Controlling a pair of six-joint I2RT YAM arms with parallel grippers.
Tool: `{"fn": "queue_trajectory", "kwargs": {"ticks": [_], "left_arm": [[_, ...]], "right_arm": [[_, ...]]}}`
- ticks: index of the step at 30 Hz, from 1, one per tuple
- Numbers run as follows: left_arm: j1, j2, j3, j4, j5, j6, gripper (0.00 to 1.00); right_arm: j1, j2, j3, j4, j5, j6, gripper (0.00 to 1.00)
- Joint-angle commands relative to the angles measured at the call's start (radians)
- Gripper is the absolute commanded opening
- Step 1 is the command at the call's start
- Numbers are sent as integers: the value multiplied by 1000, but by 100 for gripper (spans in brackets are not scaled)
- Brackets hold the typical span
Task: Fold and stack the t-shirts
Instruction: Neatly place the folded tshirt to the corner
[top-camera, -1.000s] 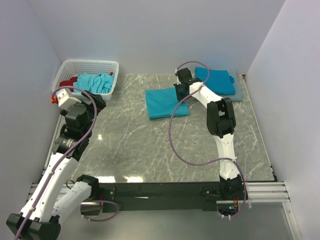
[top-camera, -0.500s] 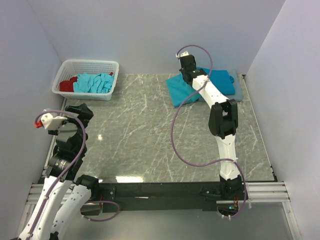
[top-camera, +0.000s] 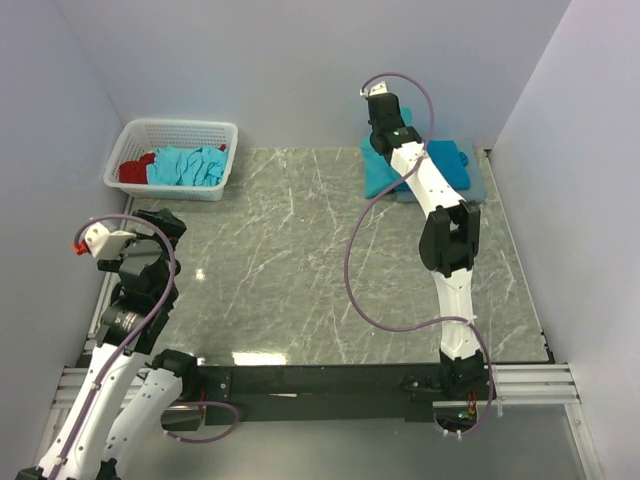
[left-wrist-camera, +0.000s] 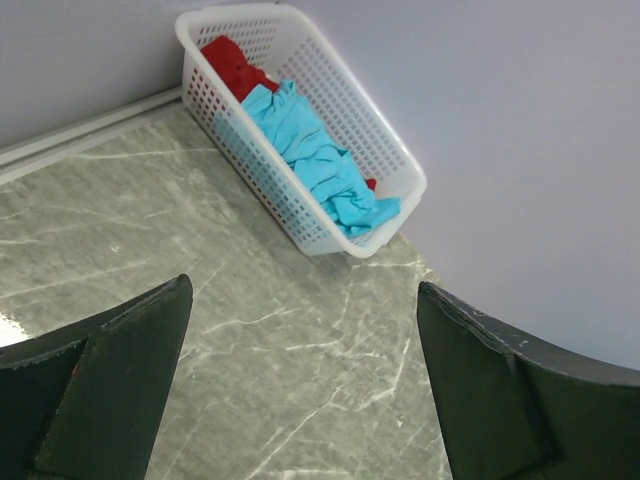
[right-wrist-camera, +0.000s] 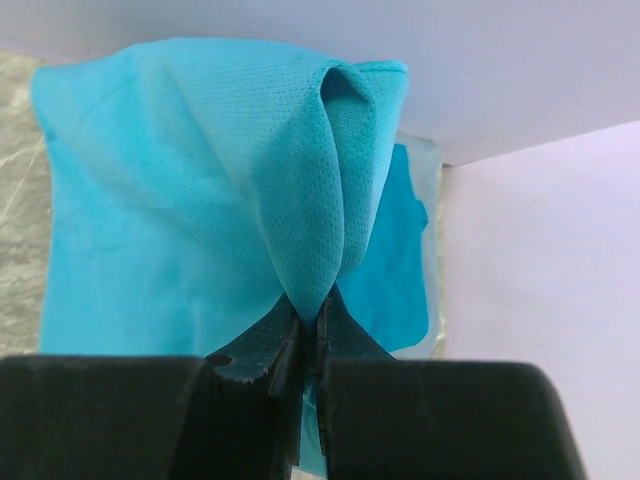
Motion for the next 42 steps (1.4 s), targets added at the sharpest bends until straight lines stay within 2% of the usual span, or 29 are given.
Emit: {"fn": "queue_trajectory", "kwargs": {"ticks": [1, 6, 35, 42], "left_arm": [[3, 17, 46, -12, -21, -16, 99], [3, 15, 50, -12, -21, -20, 100], [3, 4, 46, 5, -7, -23, 99], [3, 12, 44, 5, -4, -26, 99]], "right_arm": [[-16, -57, 73, 55, 36, -34, 0], [-27, -80, 97, 40, -15, -17, 0], [-62, -251, 110, -10, -80, 16, 0], [-77, -247, 83, -17, -116, 44, 0]]}}
